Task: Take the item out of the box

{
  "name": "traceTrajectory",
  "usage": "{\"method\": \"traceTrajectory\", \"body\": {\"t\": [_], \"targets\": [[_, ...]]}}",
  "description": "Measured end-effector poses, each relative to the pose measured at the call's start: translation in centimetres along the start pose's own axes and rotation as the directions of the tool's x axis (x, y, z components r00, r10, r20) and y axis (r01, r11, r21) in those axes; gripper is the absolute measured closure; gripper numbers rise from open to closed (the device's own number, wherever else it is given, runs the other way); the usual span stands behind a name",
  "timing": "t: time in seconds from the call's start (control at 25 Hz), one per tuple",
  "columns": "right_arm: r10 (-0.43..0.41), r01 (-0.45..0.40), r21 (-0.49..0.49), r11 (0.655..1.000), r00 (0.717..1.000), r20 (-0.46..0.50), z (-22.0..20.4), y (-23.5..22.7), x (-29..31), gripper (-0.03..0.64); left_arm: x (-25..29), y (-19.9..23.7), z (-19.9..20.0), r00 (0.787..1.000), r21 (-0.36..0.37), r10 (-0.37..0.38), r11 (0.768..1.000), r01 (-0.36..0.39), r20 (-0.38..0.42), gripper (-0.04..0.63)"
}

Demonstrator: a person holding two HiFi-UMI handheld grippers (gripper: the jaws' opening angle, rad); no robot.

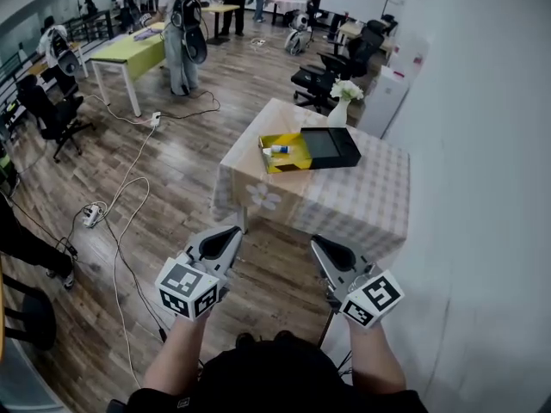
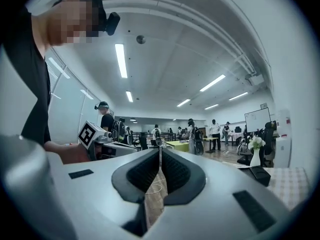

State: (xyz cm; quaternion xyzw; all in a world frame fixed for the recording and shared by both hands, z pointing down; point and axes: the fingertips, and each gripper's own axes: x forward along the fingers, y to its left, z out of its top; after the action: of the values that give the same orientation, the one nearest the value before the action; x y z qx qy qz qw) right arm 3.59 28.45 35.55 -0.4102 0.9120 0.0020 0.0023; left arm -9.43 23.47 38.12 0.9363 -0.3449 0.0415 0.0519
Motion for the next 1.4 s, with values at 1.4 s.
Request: {"method": "traceTrajectory", "body": {"t": [1.4], "targets": [[0.077, -0.076, 0.179, 0.981, 0.997, 0.0, -4.8, -17.4, 11.8, 0.577, 16.3, 10.8, -1.7, 0.986, 0.025, 0.038, 0.999, -0.035, -0.162, 0.58]]}}
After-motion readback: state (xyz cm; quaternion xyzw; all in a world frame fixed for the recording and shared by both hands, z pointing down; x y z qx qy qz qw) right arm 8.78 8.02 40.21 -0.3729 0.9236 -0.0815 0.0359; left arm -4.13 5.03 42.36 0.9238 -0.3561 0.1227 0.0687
